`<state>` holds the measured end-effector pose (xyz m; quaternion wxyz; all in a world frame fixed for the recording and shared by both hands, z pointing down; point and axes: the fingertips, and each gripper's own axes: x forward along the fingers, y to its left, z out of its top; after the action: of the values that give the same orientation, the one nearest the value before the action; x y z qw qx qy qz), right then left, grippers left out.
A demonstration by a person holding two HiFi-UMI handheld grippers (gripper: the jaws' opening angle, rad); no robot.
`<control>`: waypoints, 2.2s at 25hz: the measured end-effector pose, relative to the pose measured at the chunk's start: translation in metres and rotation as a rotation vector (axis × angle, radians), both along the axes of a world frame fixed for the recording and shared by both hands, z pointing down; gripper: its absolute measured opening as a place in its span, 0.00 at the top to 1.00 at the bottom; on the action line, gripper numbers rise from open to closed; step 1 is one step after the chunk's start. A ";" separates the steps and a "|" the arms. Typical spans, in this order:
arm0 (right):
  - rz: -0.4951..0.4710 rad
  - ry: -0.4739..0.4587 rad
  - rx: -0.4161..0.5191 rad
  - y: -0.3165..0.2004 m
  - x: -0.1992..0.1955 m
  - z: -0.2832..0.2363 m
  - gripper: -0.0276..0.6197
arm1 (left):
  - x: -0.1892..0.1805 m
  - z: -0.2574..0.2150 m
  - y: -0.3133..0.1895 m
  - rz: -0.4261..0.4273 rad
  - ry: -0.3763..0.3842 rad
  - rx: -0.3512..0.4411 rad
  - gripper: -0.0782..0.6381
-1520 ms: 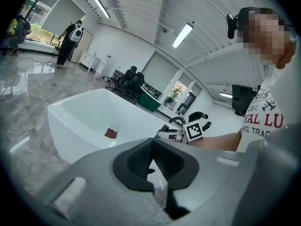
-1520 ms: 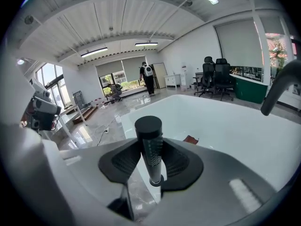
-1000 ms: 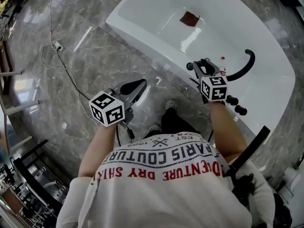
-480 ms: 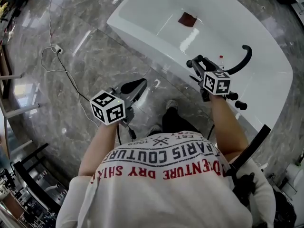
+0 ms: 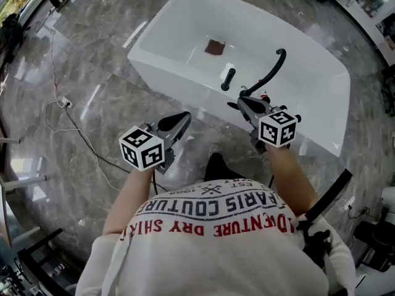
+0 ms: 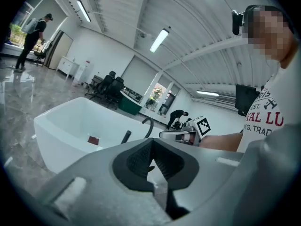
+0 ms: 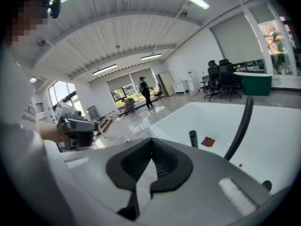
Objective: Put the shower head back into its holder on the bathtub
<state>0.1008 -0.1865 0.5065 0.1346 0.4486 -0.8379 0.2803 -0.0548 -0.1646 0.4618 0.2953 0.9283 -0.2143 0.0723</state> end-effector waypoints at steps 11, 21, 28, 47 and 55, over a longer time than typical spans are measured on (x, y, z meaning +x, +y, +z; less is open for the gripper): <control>-0.184 0.019 0.105 0.189 -0.063 -0.111 0.95 | 0.062 -0.061 0.140 0.306 0.026 0.162 0.89; -0.161 -0.011 0.155 0.309 -0.091 -0.112 0.95 | 0.044 -0.069 0.264 0.341 0.023 0.192 0.89; -0.091 -0.089 0.137 0.452 -0.096 -0.094 0.95 | 0.029 -0.056 0.406 0.374 -0.014 0.181 0.89; 0.035 -0.114 0.249 0.583 -0.084 -0.137 0.95 | 0.019 -0.112 0.546 0.435 0.004 0.263 0.89; 0.068 -0.120 0.271 0.595 -0.073 -0.141 0.95 | 0.029 -0.113 0.555 0.456 -0.004 0.268 0.89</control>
<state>0.0279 0.4085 0.3654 0.0128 0.4733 -0.8589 0.1952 -0.0260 0.3901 0.3490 0.1454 0.9832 -0.0079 0.1098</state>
